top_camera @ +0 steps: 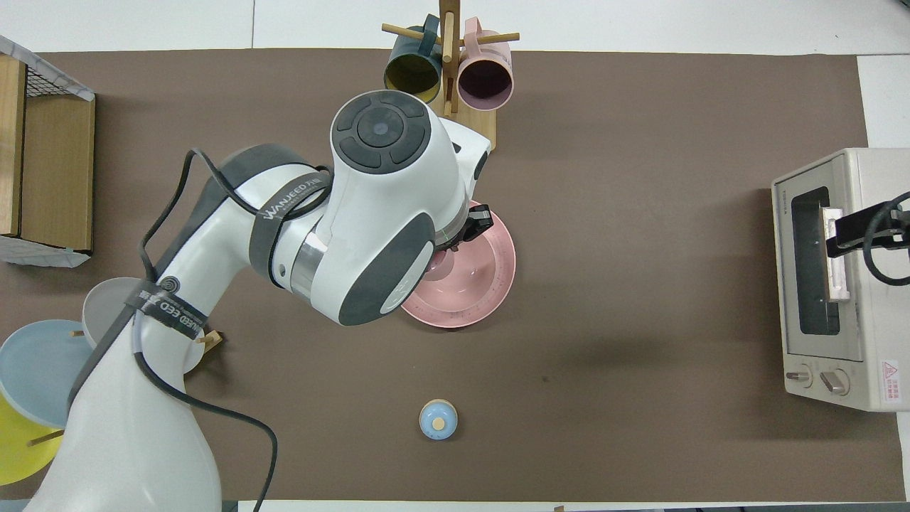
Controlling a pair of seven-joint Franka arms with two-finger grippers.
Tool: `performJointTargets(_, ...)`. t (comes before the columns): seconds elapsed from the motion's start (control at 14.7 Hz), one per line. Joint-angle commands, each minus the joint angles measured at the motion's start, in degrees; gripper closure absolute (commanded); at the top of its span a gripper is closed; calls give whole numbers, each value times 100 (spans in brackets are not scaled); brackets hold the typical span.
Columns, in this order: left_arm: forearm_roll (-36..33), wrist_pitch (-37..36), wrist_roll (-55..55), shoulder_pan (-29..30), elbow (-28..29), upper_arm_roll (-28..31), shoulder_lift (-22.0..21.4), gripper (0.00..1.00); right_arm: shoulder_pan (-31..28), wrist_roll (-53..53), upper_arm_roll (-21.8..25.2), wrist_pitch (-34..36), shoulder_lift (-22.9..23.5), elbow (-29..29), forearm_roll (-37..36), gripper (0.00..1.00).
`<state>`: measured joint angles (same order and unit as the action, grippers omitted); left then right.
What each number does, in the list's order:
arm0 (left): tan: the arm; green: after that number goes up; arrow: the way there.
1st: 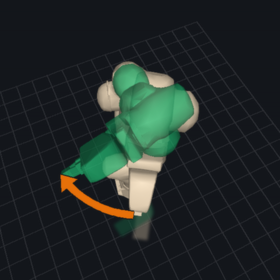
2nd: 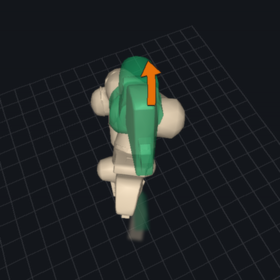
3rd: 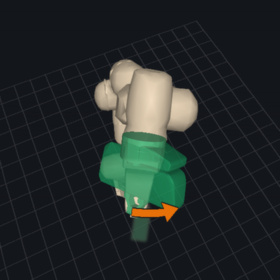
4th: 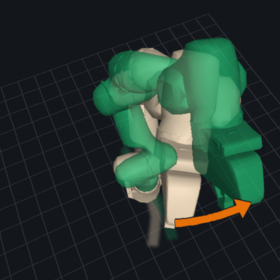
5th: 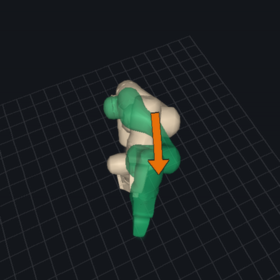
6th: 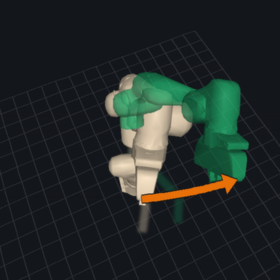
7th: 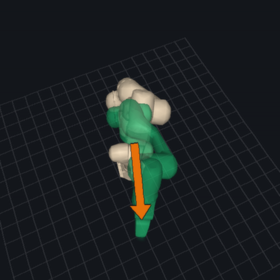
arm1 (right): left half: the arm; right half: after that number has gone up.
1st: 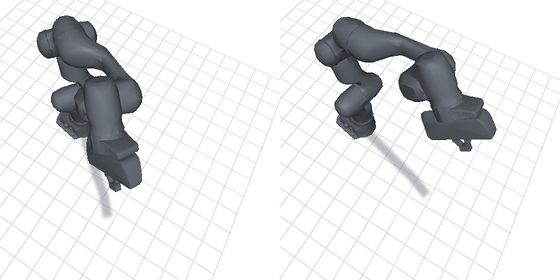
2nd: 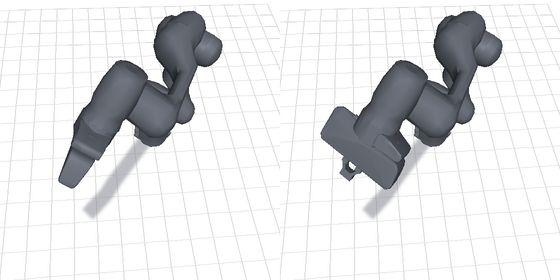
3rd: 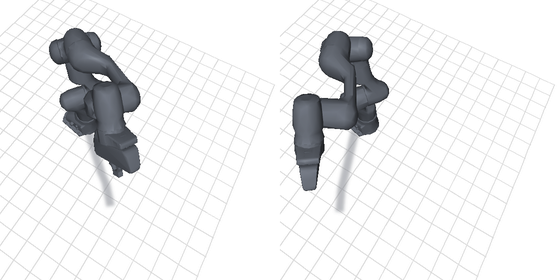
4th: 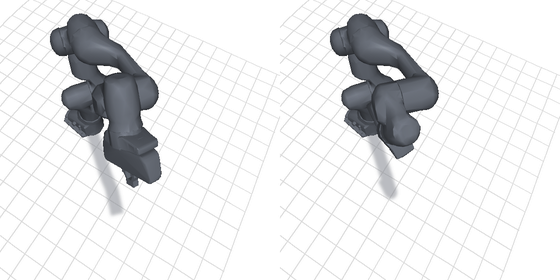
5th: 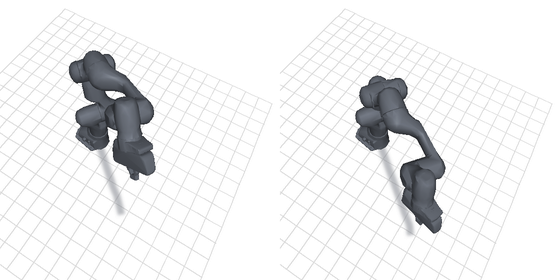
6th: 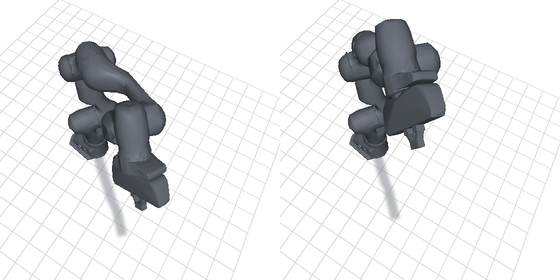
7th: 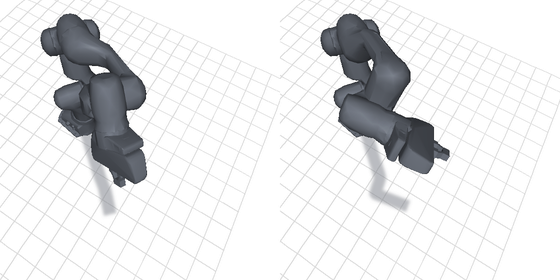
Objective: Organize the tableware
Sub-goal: 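Carry the pink cup with the left gripper over the bowl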
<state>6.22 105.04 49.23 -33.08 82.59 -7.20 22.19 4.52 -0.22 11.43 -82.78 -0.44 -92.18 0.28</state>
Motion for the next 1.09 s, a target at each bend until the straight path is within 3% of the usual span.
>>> performJointTargets(0.0, -51, 394, 262, -120, 433, 105, -128, 100, -126, -22, -263, -203, -167, -283, -63, 0)
performJointTargets(0.27, -51, 719, 289, -138, 548, 114, 13, 100, -144, -13, -308, -265, -185, -354, -63, 0)
performJointTargets(0.54, -383, 1044, 639, -287, 548, 114, 329, 100, -144, 75, -308, -63, -115, -55, -81, 0)
performJointTargets(1.02, -551, 1115, 824, -401, 539, 123, 523, 100, -144, 312, -308, -159, -141, -116, -46, 0)
